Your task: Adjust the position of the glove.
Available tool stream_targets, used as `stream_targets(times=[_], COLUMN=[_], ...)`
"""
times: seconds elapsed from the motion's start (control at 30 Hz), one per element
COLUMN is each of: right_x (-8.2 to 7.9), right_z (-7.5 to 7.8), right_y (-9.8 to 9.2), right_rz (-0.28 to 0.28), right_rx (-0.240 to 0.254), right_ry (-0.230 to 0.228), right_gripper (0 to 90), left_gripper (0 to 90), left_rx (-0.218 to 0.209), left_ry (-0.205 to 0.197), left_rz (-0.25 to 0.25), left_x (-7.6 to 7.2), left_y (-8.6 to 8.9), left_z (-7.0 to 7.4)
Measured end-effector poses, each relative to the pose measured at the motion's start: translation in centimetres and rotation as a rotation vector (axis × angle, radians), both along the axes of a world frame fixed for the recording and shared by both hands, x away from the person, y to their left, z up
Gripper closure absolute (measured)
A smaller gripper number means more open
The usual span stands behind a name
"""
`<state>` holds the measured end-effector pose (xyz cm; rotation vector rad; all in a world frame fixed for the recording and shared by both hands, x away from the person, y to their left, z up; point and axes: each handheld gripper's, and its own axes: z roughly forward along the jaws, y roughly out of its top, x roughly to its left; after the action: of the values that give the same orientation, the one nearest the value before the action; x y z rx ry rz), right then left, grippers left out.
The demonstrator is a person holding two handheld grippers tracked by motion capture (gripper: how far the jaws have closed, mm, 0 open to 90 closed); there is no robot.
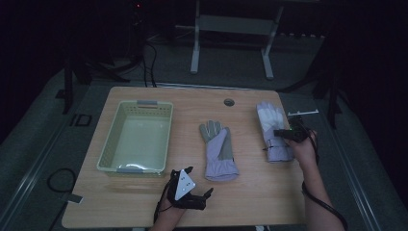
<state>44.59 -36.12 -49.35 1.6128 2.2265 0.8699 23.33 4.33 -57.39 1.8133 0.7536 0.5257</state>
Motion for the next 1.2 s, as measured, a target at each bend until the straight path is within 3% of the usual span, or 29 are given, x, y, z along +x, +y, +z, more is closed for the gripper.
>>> stream_targets(times=[0.07, 0.2, 0.27, 0.3, 0.33, 0.57, 0.77, 0.9, 1.07, 1.17, 1.2], right_x=[-1.4, -2.7, -4.3, -4.3, -5.5, -9.5, -11.4, -12.4, -11.6, -10.3, -10.3], right_z=[1.5, 2.6, 3.9, 3.9, 4.8, 6.4, 5.7, 4.7, 2.1, -0.3, -0.3], right_y=[0.5, 0.9, 0.9, 0.9, 0.8, 0.8, 1.3, 1.3, 1.7, 2.0, 2.0], right_rz=[-0.015, -0.028, -0.040, -0.040, -0.055, -0.104, -0.108, -0.150, -0.176, -0.204, -0.204], right_rx=[0.011, 0.000, 0.022, 0.022, 0.016, 0.012, 0.007, 0.031, 0.031, 0.024, 0.024], right_ry=[-0.028, -0.055, -0.088, -0.088, -0.109, -0.141, -0.150, -0.146, -0.097, -0.048, -0.048], right_gripper=[79.2, 79.2, 79.3, 79.3, 79.6, 79.6, 79.5, 79.5, 79.1, 78.8, 78.8], left_gripper=[2.0, 2.0, 2.0, 2.0, 2.0, 2.0, 2.0, 2.0, 2.0, 2.0, 2.0], left_rx=[0.007, 0.006, 0.005, 0.008, 0.009, -0.003, -0.001, -0.004, -0.025, -0.022, -0.023], left_ry=[-0.004, -0.001, 0.001, -0.003, -0.005, 0.004, -0.004, -0.002, 0.001, -0.005, -0.003], left_rz=[-0.006, -0.018, -0.017, -0.013, -0.012, -0.016, -0.022, -0.021, -0.025, -0.024, -0.026], left_x=[-0.1, -0.1, -0.1, -0.1, -0.2, -0.1, -0.2, -0.2, -0.2, -0.2, -0.2], left_y=[-0.1, -0.1, -0.1, -0.1, -0.1, -0.1, -0.1, -0.1, 0.1, 0.1, 0.2], left_z=[0.0, 0.0, 0.0, 0.0, 0.0, 0.0, 0.0, 0.0, 0.0, 0.0, 0.0])
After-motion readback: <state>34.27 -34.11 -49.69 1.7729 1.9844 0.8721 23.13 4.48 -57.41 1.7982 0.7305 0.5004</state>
